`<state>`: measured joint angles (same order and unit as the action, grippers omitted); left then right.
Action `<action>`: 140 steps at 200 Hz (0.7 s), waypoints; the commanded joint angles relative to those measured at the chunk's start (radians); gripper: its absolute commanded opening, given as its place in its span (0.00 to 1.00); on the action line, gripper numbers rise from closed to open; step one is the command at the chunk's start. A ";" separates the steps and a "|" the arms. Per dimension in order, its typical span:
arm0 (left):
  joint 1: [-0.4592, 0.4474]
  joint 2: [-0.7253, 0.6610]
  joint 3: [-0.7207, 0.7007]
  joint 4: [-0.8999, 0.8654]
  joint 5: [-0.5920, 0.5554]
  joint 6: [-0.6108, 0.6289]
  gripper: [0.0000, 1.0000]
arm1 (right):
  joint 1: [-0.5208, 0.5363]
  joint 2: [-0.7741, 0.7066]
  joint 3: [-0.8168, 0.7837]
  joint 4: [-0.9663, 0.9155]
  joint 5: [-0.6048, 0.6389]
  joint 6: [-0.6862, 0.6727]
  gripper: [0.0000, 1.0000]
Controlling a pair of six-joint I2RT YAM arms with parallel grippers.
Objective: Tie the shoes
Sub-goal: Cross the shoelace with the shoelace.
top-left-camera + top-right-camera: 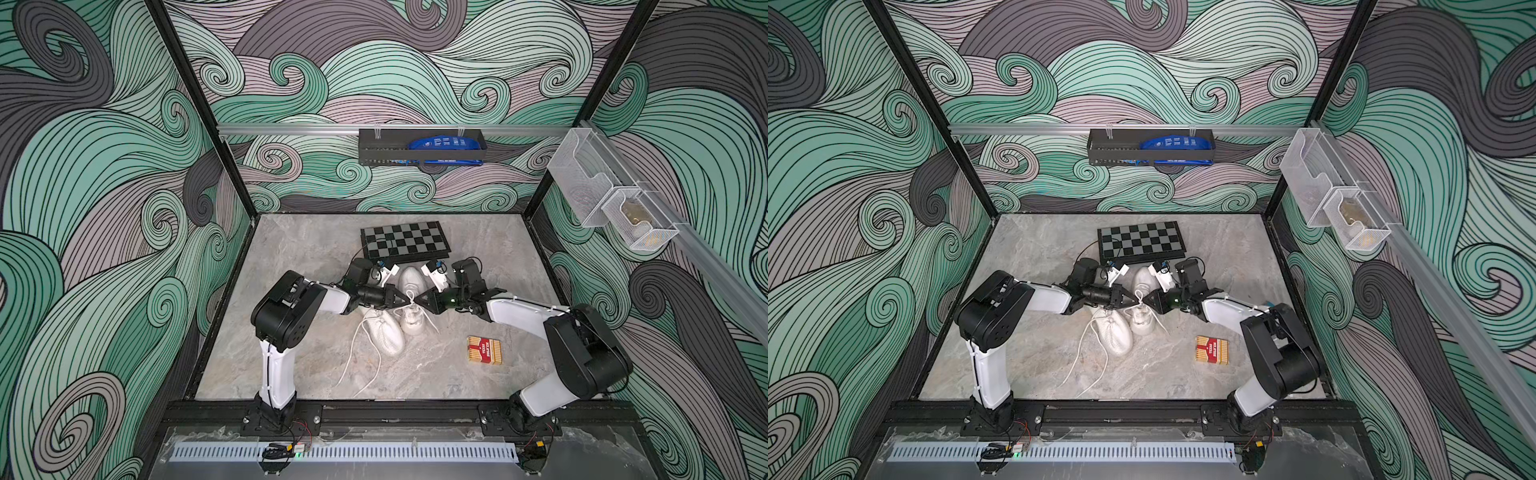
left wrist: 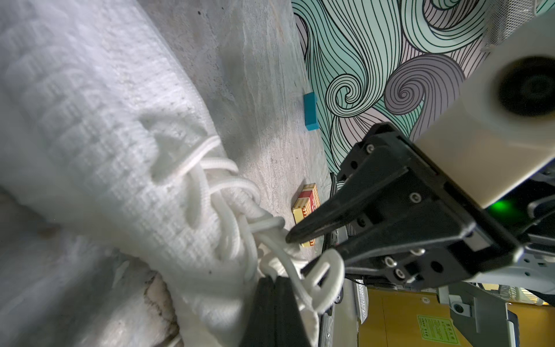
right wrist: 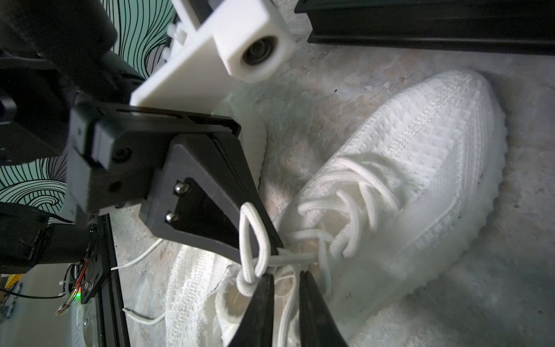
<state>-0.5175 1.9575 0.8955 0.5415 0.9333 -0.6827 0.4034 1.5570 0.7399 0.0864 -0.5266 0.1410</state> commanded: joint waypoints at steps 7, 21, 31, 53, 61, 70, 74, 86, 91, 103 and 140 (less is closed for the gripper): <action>0.006 -0.020 -0.016 0.028 -0.016 -0.017 0.00 | -0.003 -0.017 -0.019 0.009 0.017 0.001 0.22; 0.006 -0.022 -0.022 0.030 -0.016 -0.018 0.00 | -0.004 -0.031 -0.018 0.009 0.020 0.007 0.28; 0.007 -0.023 -0.027 0.034 -0.015 -0.018 0.00 | -0.005 -0.045 -0.012 0.007 0.022 0.013 0.34; 0.007 -0.025 -0.030 0.038 -0.012 -0.020 0.00 | -0.008 -0.081 -0.001 0.009 0.022 0.029 0.46; 0.008 -0.027 -0.032 0.037 -0.013 -0.020 0.00 | -0.008 -0.086 0.010 0.008 0.019 0.036 0.50; 0.008 -0.029 -0.032 0.039 -0.012 -0.021 0.00 | -0.006 -0.083 0.021 0.009 0.014 0.043 0.53; 0.008 -0.029 -0.033 0.037 -0.012 -0.021 0.00 | -0.005 -0.080 0.028 0.012 0.011 0.047 0.54; 0.008 -0.030 -0.030 0.040 -0.011 -0.021 0.00 | -0.002 -0.067 0.044 0.013 0.007 0.055 0.57; 0.007 -0.029 -0.030 0.040 -0.011 -0.023 0.00 | 0.000 -0.058 0.050 0.014 0.007 0.056 0.58; 0.008 -0.029 -0.030 0.039 -0.009 -0.023 0.00 | 0.005 -0.032 0.070 0.044 0.003 0.057 0.60; 0.008 -0.032 -0.031 0.038 -0.008 -0.023 0.00 | 0.018 0.047 0.124 0.047 -0.007 0.050 0.60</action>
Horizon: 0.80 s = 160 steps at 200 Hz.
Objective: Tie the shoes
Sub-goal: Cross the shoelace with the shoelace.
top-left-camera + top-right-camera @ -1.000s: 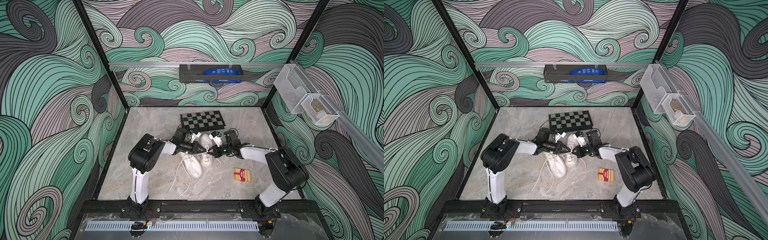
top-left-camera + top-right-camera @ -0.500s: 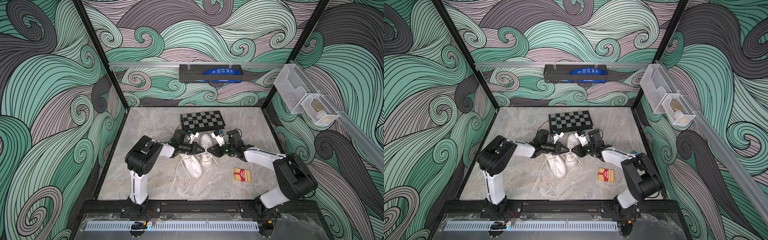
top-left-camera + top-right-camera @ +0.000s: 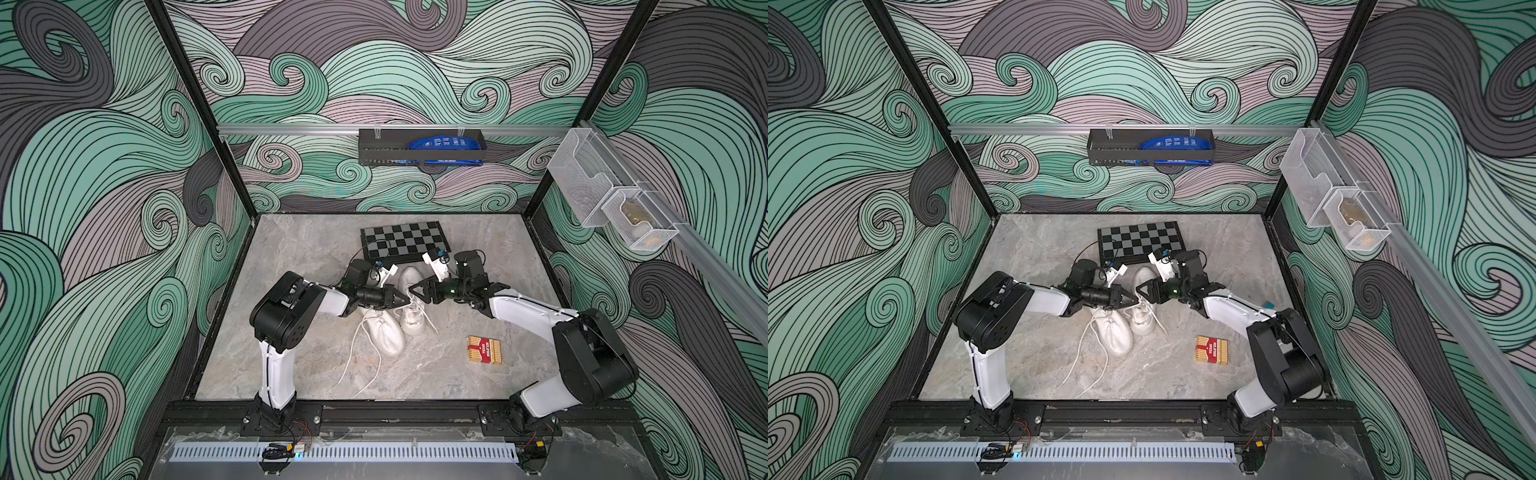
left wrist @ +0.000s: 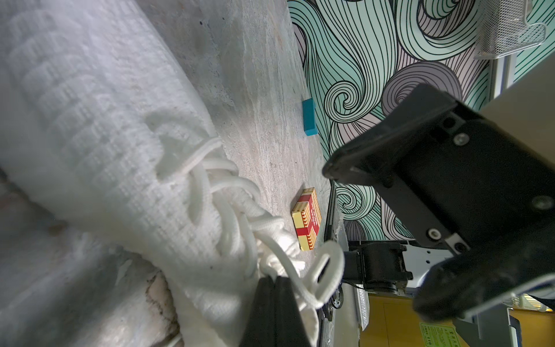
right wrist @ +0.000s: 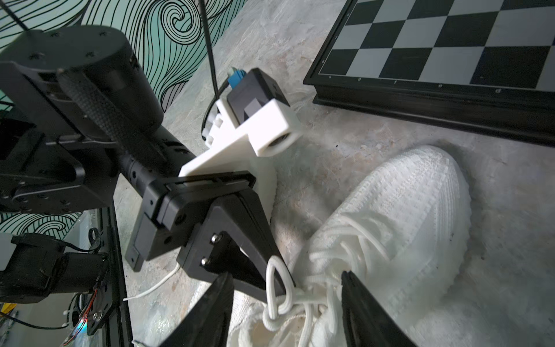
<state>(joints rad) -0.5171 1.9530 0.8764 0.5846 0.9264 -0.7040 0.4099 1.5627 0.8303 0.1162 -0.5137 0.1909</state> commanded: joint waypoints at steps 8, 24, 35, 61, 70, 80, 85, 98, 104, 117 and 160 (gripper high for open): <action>0.008 -0.025 -0.010 -0.005 -0.001 -0.002 0.00 | 0.013 0.057 0.043 0.019 -0.028 -0.002 0.59; 0.006 -0.025 -0.007 -0.008 0.000 -0.002 0.00 | 0.017 0.088 0.057 0.018 -0.049 -0.005 0.55; 0.007 -0.026 -0.005 -0.009 0.000 0.000 0.00 | 0.021 0.102 0.062 0.018 -0.062 -0.007 0.53; 0.007 -0.026 -0.005 -0.012 0.000 0.000 0.00 | 0.024 0.122 0.063 0.019 -0.088 -0.010 0.40; 0.007 -0.025 -0.006 -0.014 0.000 0.001 0.00 | 0.024 0.122 0.060 0.018 -0.094 -0.011 0.33; 0.008 -0.026 -0.005 -0.014 -0.002 0.001 0.00 | 0.024 0.115 0.055 0.019 -0.098 -0.014 0.24; 0.008 -0.028 -0.007 -0.013 -0.002 0.001 0.00 | 0.025 0.111 0.051 0.018 -0.095 -0.014 0.19; 0.009 -0.038 -0.010 -0.017 -0.013 0.004 0.00 | 0.022 0.094 0.038 0.017 -0.076 -0.016 0.06; 0.011 -0.045 -0.015 -0.019 -0.022 0.007 0.00 | 0.019 0.084 0.029 0.017 -0.059 -0.015 0.01; 0.018 -0.066 -0.031 -0.021 -0.054 0.011 0.00 | 0.007 0.052 0.005 0.017 -0.017 -0.009 0.00; 0.065 -0.123 -0.134 0.051 -0.125 -0.037 0.00 | -0.024 -0.052 -0.084 0.017 0.076 0.010 0.00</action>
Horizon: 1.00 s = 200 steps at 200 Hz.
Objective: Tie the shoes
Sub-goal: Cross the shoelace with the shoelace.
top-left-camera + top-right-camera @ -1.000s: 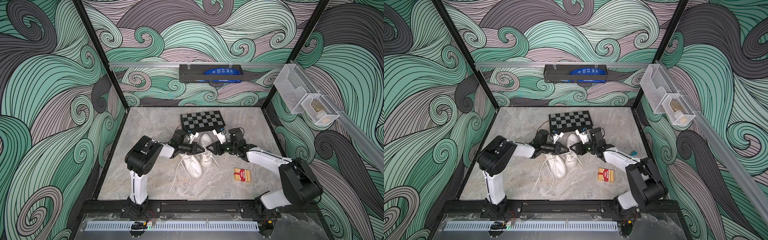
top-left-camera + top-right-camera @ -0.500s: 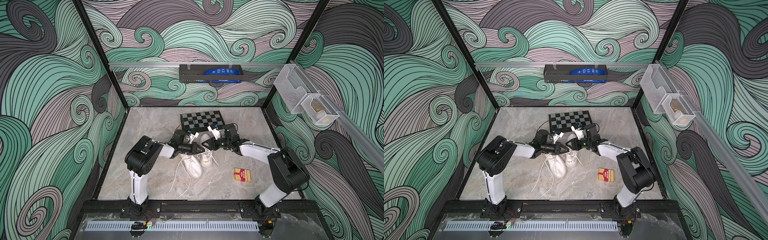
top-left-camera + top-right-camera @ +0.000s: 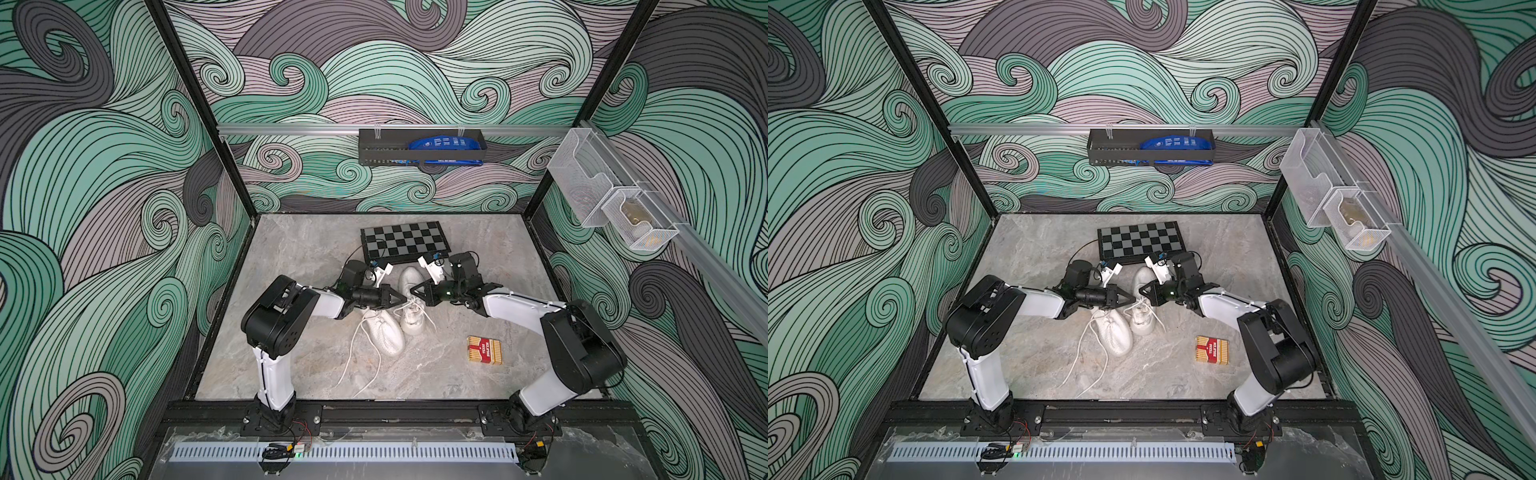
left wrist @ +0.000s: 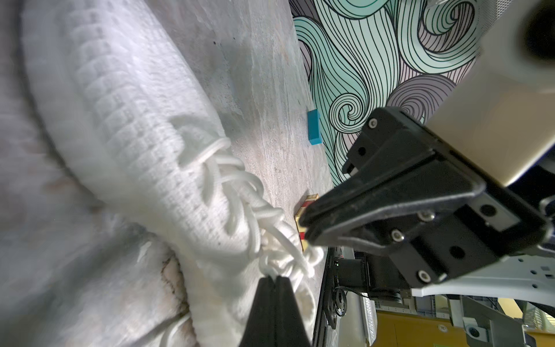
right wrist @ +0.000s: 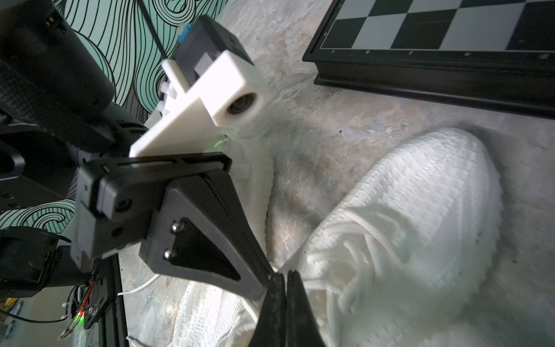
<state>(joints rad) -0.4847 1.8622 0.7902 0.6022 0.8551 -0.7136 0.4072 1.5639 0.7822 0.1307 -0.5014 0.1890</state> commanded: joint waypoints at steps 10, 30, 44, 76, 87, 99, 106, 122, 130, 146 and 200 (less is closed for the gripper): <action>0.041 -0.039 -0.062 0.040 -0.063 -0.032 0.00 | -0.028 -0.061 -0.053 0.003 0.079 0.019 0.00; 0.047 -0.048 -0.083 0.062 -0.067 -0.042 0.00 | -0.040 -0.065 -0.078 0.002 0.092 0.032 0.00; 0.047 -0.050 -0.086 0.082 -0.046 -0.042 0.00 | -0.041 -0.061 -0.081 0.003 0.083 0.033 0.00; 0.044 -0.030 -0.074 0.125 0.033 -0.045 0.10 | -0.041 -0.055 -0.070 0.003 0.063 0.035 0.00; 0.043 -0.021 -0.066 0.128 0.043 -0.045 0.24 | -0.042 -0.052 -0.066 0.003 0.058 0.033 0.00; 0.041 -0.012 -0.058 0.126 0.050 -0.044 0.35 | -0.042 -0.051 -0.062 0.004 0.053 0.034 0.00; 0.039 -0.004 -0.053 0.128 0.053 -0.045 0.40 | -0.041 -0.050 -0.062 0.004 0.049 0.033 0.00; 0.034 0.013 -0.040 0.127 0.061 -0.047 0.47 | -0.042 -0.050 -0.061 0.005 0.043 0.033 0.00; 0.031 0.022 -0.034 0.136 0.070 -0.051 0.49 | -0.041 -0.048 -0.064 0.004 0.040 0.033 0.00; 0.022 0.035 -0.024 0.165 0.087 -0.067 0.54 | -0.041 -0.047 -0.065 0.006 0.036 0.033 0.00; 0.000 0.080 0.058 0.128 0.065 -0.034 0.53 | -0.041 -0.042 -0.066 0.012 0.022 0.036 0.00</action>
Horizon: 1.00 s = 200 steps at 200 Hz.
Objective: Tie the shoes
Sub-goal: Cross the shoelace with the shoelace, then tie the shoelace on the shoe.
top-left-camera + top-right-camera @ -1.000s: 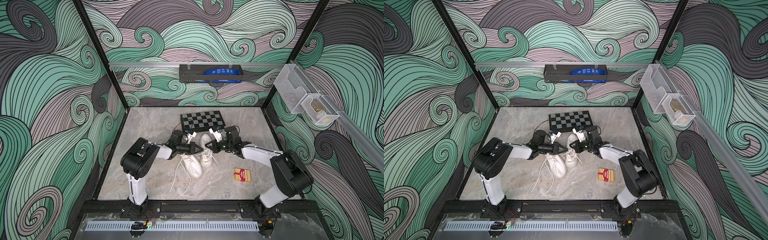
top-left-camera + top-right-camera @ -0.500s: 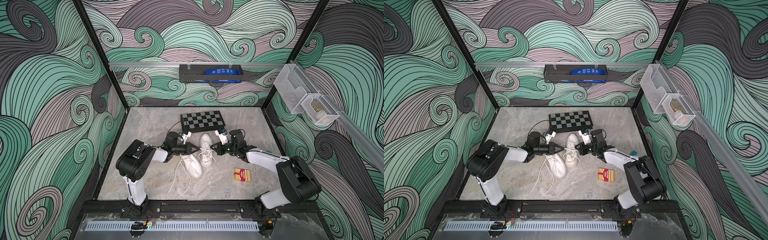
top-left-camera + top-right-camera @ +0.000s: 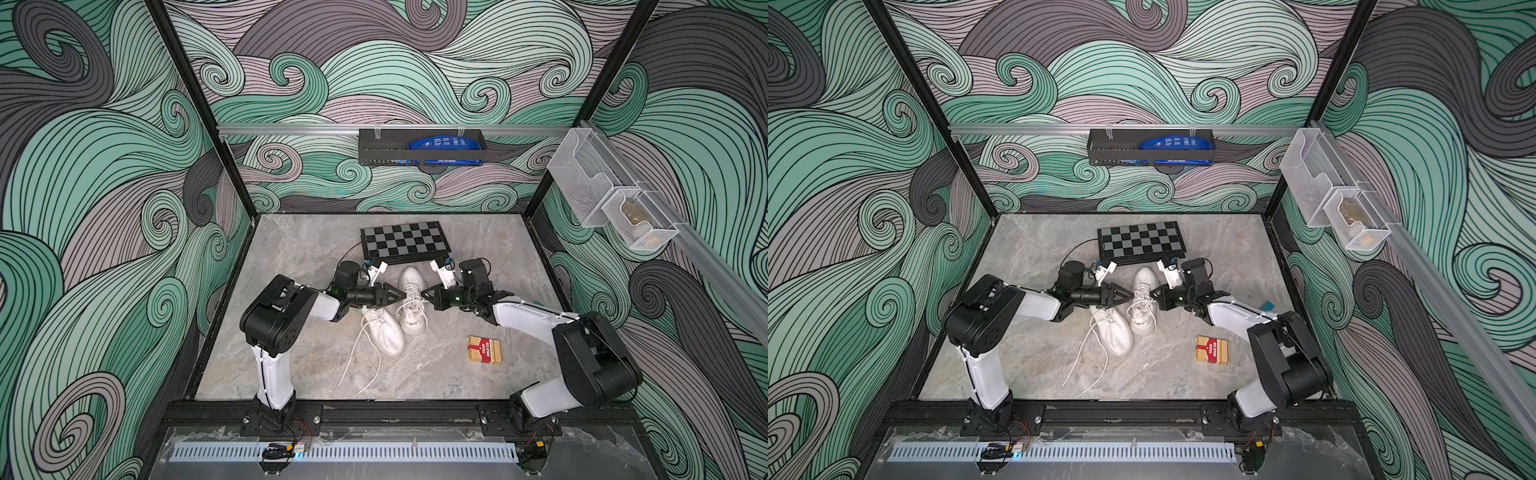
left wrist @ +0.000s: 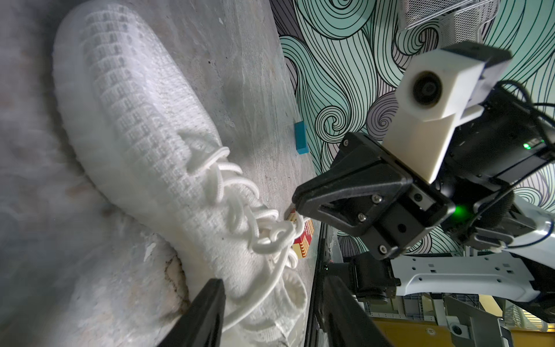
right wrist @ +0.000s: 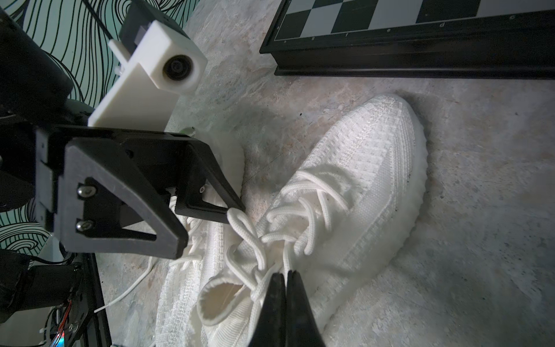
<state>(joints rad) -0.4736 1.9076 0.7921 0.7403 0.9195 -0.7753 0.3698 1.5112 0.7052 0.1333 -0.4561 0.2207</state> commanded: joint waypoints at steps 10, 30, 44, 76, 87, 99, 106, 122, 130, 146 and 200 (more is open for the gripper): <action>-0.015 0.043 0.075 -0.030 -0.001 0.041 0.52 | -0.005 0.012 0.010 0.009 -0.025 0.005 0.00; -0.024 0.057 0.108 -0.070 -0.010 0.070 0.52 | -0.004 0.015 0.010 0.009 -0.029 0.005 0.00; -0.028 0.064 0.126 -0.098 -0.018 0.091 0.50 | -0.003 0.019 0.013 0.010 -0.034 0.005 0.00; -0.030 0.076 0.151 -0.160 -0.044 0.136 0.41 | -0.003 0.020 0.012 0.010 -0.036 0.003 0.00; -0.030 0.077 0.153 -0.159 -0.045 0.134 0.31 | -0.004 0.020 0.010 0.010 -0.034 0.005 0.00; -0.031 0.066 0.146 -0.154 -0.056 0.133 0.14 | -0.003 0.012 0.007 0.009 -0.020 0.006 0.00; -0.027 0.052 0.133 -0.151 -0.073 0.132 0.07 | -0.005 0.003 0.003 0.011 -0.007 0.008 0.00; -0.013 0.012 0.093 -0.132 -0.111 0.122 0.00 | -0.010 -0.019 -0.010 0.008 0.026 0.017 0.00; -0.003 -0.009 0.071 -0.119 -0.122 0.108 0.00 | -0.017 -0.026 -0.017 0.008 0.035 0.026 0.00; 0.019 -0.045 0.024 -0.099 -0.137 0.087 0.00 | -0.034 -0.034 -0.037 0.009 0.048 0.042 0.00; 0.110 -0.111 -0.079 -0.162 -0.218 0.085 0.00 | -0.105 -0.053 -0.112 0.007 0.093 0.081 0.00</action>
<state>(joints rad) -0.4282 1.8336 0.7532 0.6270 0.7929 -0.6903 0.3073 1.4899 0.6285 0.1566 -0.4274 0.2764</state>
